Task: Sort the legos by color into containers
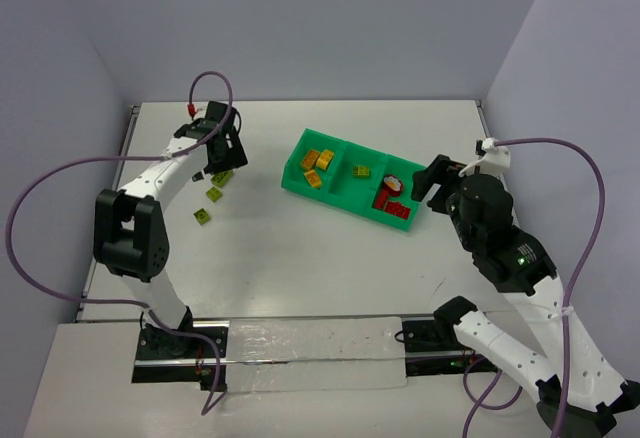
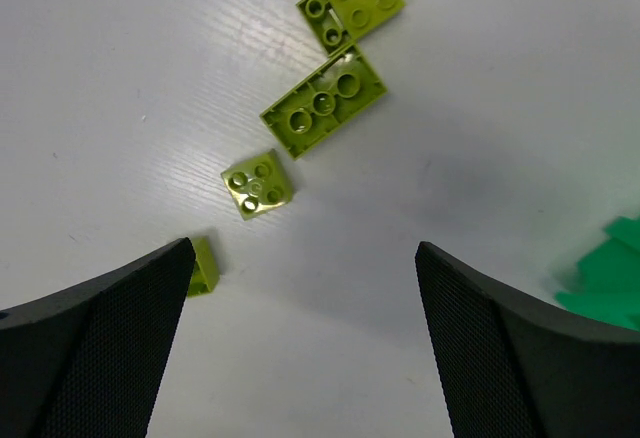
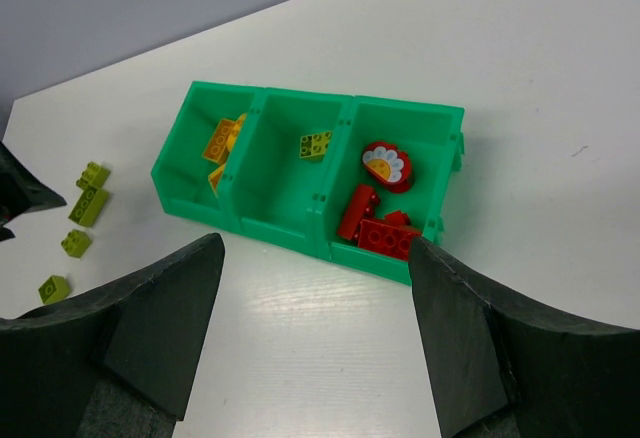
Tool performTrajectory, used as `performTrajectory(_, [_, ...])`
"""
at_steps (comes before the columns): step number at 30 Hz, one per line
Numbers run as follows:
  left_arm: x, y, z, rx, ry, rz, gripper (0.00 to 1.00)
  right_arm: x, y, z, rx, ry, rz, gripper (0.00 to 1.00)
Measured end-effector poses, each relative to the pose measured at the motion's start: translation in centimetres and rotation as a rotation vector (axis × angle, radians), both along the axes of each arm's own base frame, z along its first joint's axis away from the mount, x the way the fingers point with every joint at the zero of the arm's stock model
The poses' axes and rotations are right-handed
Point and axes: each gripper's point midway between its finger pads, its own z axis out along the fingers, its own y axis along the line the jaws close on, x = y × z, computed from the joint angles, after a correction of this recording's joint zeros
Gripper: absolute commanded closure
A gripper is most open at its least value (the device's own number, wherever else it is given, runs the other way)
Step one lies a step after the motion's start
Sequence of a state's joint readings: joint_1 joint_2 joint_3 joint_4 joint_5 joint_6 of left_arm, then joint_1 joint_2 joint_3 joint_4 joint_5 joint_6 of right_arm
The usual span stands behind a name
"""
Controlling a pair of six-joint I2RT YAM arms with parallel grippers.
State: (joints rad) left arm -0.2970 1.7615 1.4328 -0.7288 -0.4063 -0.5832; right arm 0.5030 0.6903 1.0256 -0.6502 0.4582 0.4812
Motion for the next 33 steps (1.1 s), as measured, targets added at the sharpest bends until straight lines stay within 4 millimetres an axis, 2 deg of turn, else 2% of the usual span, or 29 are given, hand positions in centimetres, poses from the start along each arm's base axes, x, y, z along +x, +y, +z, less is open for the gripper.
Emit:
performTrajectory(5, [0.5, 0.9, -3.5, 0.064, 0.081, -0.06, 0.01, 0.0, 0.0, 0.0, 0.001, -0.002, -0.001, 0.19])
performTrajectory(12, [2.1, 1.0, -6.6, 0.056, 0.116, -0.139, 0.02, -0.1, -0.1, 0.1, 0.002, -0.003, -0.001, 0.18])
performTrajectory(18, [2.9, 2.3, -9.5, 0.038, 0.163, -0.154, 0.05, -0.2, -0.2, 0.2, 0.001, -0.007, -0.004, 0.18])
performTrajectory(22, [4.2, 2.5, -9.7, 0.021, 0.145, -0.163, 0.16, -0.3, -0.4, 0.1, -0.004, -0.006, -0.01, 0.18])
performTrajectory(23, [4.2, 2.5, -9.8, 0.016, 0.145, -0.166, 0.17, -0.3, -0.4, 0.1, -0.005, -0.006, -0.011, 0.18])
performTrajectory(28, [4.4, 1.9, -10.0, -0.011, 0.139, -0.18, 0.34, -0.3, -0.4, 0.1, -0.004, -0.006, -0.011, 0.18])
performTrajectory(31, [4.3, 1.7, -10.1, -0.018, 0.137, -0.182, 0.49, -0.2, -0.4, 0.1, -0.004, -0.005, -0.01, 0.18])
performTrajectory(33, [4.3, 1.5, -10.0, -0.019, 0.137, -0.185, 0.67, -0.3, -0.4, 0.1, -0.004, -0.005, -0.009, 0.18])
